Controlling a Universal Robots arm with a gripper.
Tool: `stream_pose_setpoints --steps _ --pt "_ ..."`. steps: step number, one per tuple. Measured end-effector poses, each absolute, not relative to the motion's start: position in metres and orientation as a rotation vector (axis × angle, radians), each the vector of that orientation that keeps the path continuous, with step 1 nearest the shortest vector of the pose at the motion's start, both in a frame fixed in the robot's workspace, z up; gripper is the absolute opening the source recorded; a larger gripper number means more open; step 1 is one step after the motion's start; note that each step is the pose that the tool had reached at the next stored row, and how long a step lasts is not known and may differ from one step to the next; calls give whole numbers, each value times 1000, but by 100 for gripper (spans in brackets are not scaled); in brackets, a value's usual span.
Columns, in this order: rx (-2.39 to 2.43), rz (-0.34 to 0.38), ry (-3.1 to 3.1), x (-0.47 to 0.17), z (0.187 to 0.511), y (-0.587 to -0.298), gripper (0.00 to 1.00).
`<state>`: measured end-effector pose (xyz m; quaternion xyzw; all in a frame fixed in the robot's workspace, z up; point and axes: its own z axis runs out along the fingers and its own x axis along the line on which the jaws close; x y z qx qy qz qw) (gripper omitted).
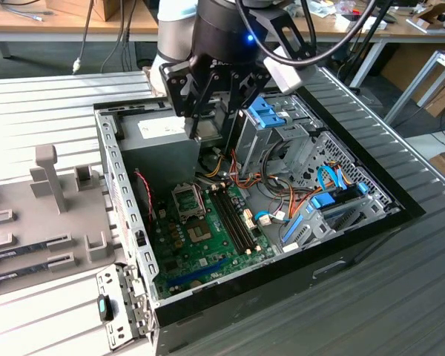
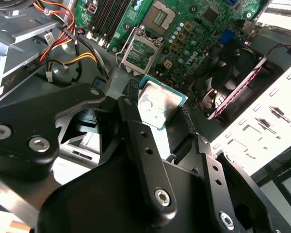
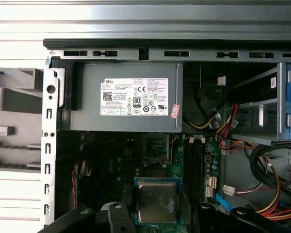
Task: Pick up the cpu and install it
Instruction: 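Pick up the cpu and move it towards the insertion slot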
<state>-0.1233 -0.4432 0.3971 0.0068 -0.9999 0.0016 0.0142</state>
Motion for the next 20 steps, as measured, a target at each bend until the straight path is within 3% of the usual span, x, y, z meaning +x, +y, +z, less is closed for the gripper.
stream_pose_setpoints --steps 20 --pt "21 5 -3113 -122 386 -452 47"
